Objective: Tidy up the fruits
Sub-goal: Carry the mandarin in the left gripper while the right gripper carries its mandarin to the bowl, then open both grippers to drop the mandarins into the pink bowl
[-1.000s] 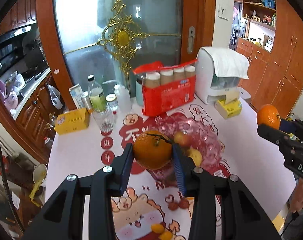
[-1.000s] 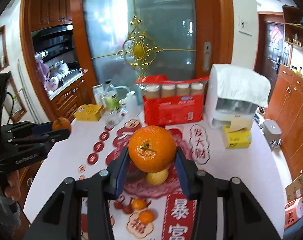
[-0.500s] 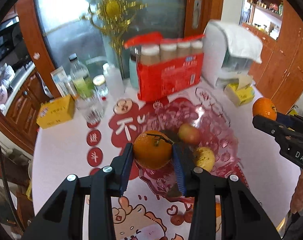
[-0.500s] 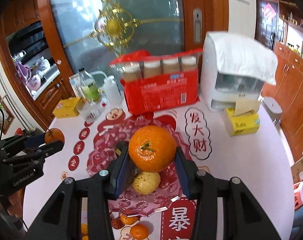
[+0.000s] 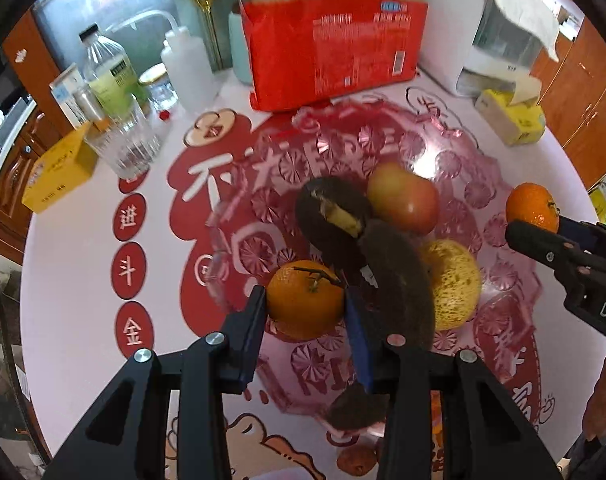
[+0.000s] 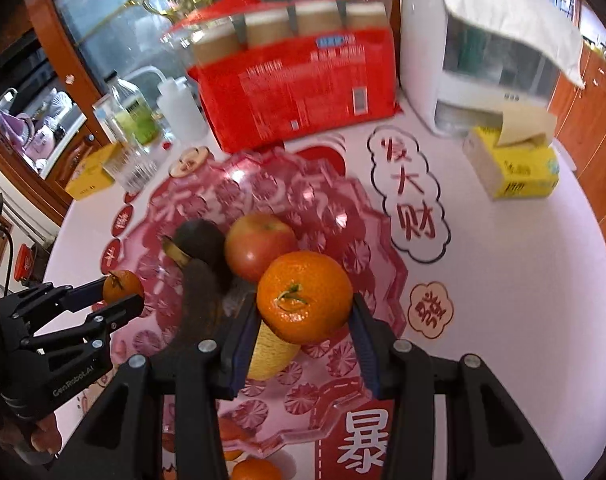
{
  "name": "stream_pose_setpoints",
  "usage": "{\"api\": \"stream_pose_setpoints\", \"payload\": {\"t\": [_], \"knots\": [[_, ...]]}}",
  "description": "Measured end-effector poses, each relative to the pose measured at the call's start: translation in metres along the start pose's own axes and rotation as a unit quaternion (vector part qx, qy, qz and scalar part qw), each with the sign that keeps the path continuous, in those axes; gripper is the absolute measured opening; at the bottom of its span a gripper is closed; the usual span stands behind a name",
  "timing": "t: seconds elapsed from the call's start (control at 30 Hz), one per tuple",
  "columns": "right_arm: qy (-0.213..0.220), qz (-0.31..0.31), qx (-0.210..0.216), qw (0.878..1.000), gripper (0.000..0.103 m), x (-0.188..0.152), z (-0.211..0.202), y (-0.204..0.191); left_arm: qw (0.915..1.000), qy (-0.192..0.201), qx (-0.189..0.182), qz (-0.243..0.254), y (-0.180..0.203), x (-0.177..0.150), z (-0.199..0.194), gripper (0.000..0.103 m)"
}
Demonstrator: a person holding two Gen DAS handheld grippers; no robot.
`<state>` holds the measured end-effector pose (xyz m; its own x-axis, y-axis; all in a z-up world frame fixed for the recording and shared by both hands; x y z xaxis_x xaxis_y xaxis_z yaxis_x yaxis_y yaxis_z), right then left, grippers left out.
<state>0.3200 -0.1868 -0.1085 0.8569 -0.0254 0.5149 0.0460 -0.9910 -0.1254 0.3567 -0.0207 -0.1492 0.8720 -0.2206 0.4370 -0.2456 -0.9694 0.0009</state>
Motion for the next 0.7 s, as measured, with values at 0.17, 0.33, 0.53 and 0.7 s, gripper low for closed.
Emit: {"api": "stream_pose_setpoints", "payload": {"t": [0.17, 0.33, 0.53, 0.7], "knots": [[-0.017, 0.000, 0.000, 1.000, 0.045, -0.008, 0.020, 0.002, 0.9999, -0.011, -0.003, -0.002, 0.002, -0.002, 0.014, 0.037], [-0.031, 0.002, 0.002, 1.000, 0.046, -0.012, 0.033, 0.001, 0.9998, -0.020, -0.003, -0.002, 0.002, -0.004, 0.021, 0.038], [-0.036, 0.009, 0.013, 0.999, 0.046, -0.012, 0.036, -0.001, 0.9999, -0.014, -0.001, -0.002, 0.002, -0.003, 0.017, 0.055], [-0.029, 0.010, 0.014, 0.999, 0.047, -0.010, 0.031, -0.002, 1.0000, 0.002, 0.003, -0.003, 0.000, 0.000, 0.004, 0.062]]}}
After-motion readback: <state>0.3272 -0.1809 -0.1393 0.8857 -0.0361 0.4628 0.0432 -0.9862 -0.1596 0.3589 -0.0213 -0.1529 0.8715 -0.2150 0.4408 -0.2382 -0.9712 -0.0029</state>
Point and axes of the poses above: each gripper's, at about its wrist camera, not at the fingertips, and z roughly the way its jaws point, y to its right, x to its top, the point moved 6 cm from there along z, roughly the way its jaws point, and after that the axes turned 3 degrees about y, right-handed, at the moved point
